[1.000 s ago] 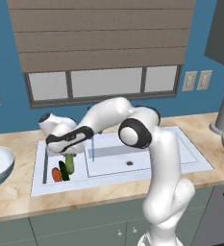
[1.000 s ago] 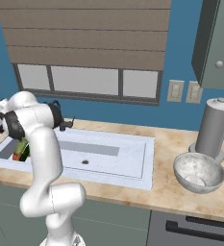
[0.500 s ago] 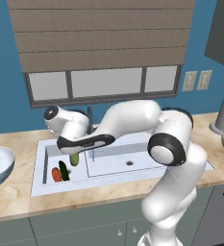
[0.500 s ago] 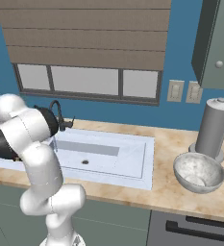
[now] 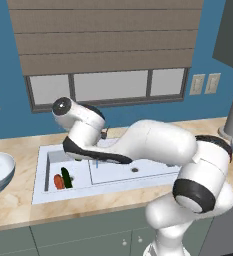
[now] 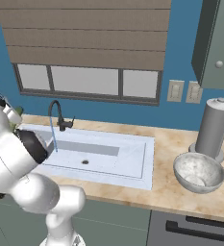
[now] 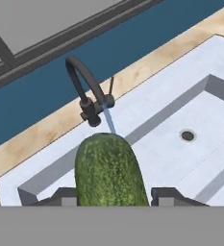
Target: Pick the cucumbers from the sink and place them in one bowl. Place the sweet potato in the other bowl. Then turn off the sink faucet.
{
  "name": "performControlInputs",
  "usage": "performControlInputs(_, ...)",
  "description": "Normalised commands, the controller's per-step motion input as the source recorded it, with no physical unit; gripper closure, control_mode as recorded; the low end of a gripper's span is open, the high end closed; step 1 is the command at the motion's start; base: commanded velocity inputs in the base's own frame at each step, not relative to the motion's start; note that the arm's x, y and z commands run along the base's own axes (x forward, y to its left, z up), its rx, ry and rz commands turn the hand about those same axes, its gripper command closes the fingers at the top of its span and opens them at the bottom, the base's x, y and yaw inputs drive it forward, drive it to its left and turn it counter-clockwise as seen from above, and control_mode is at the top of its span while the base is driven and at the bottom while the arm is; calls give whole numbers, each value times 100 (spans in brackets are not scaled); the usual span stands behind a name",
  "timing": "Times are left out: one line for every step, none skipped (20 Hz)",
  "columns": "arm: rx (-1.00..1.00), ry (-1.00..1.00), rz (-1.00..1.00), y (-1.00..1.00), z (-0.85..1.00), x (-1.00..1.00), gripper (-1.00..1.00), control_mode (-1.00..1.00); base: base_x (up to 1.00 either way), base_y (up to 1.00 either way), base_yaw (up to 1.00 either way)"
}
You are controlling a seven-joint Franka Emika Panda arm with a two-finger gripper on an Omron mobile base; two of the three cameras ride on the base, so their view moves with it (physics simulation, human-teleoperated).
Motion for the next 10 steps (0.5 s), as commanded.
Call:
performControlInputs(12,0,0,-26,100,-62,100,-100,0,0,0)
performControlInputs(12,-1,0,-31,100,-64,100,-100,0,0,0)
performControlInputs(12,0,0,-39,100,-71,100,-100,0,0,0)
performControlInputs(10,0,0,-48,94,-79,100,-100,0,0,0)
performControlInputs(8,0,0,-59,80,-79,100,-100,0,0,0)
performControlInputs(5,0,0,-67,69,-81,100,-100,0,0,0)
performControlInputs(4,0,0,-74,64,-83,100,-100,0,0,0)
performControlInputs(1,0,4,-86,60,-84,100,-100,0,0,0)
performControlInputs(0,0,5,-93,53,-78,100,-100,0,0,0)
performControlInputs(0,0,6,-100,42,-71,100,-100,0,0,0)
